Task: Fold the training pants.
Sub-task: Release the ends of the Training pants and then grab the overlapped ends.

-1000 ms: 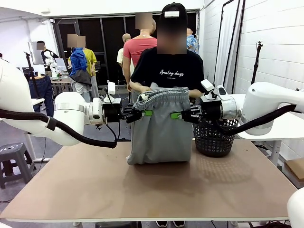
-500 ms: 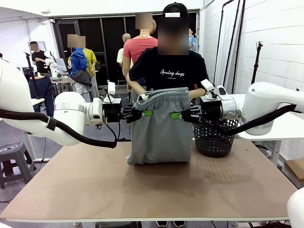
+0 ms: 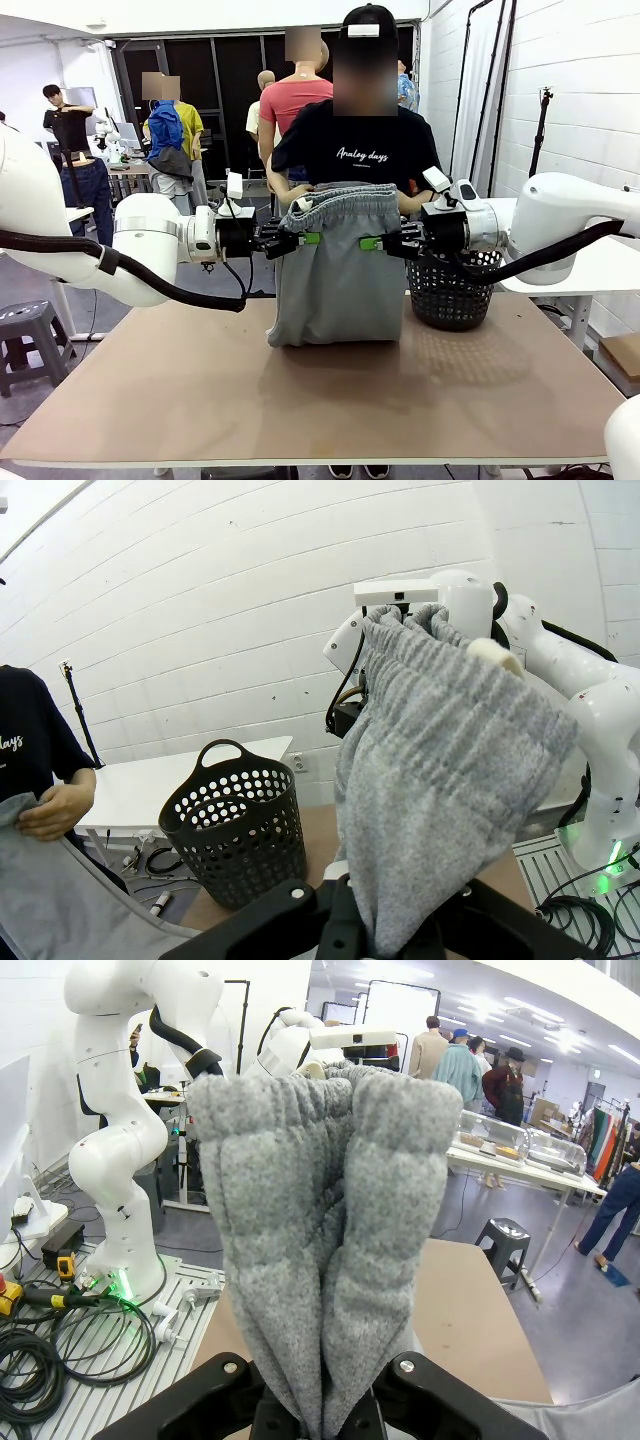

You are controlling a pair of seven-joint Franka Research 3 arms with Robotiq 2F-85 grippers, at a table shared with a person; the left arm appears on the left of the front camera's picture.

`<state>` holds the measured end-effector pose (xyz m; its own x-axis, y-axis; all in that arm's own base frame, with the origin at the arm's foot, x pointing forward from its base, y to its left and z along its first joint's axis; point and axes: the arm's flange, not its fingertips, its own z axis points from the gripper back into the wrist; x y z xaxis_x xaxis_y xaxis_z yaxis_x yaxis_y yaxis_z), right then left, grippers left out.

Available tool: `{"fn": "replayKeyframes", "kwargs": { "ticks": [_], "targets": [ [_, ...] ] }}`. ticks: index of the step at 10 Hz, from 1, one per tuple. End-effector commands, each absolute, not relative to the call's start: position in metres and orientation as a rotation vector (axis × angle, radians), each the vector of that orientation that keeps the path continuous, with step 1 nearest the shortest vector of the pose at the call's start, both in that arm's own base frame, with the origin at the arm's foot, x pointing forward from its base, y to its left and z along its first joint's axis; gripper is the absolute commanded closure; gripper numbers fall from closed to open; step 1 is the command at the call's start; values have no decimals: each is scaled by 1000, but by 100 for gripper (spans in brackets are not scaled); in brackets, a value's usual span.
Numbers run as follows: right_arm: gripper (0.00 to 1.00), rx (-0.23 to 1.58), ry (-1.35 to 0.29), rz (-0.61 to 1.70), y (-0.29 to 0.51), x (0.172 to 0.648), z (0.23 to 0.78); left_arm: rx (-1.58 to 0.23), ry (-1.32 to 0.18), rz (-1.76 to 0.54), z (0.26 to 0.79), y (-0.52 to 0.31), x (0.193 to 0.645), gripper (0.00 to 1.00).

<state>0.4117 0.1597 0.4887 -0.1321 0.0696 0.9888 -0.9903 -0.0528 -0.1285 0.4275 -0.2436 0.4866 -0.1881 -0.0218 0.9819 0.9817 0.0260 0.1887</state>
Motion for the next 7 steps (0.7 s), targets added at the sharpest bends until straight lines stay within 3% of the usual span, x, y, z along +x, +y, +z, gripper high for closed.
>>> {"fn": "replayKeyframes", "kwargs": {
  "ticks": [1,7],
  "targets": [
    [100,1129,-1230,1384,161,409,492,-1075,-1345,-1332,488,-244,427,100],
    [100,1129,-1230,1384,161,409,492,-1075,-1345,-1332,488,-244,427,100]
  ]
}}
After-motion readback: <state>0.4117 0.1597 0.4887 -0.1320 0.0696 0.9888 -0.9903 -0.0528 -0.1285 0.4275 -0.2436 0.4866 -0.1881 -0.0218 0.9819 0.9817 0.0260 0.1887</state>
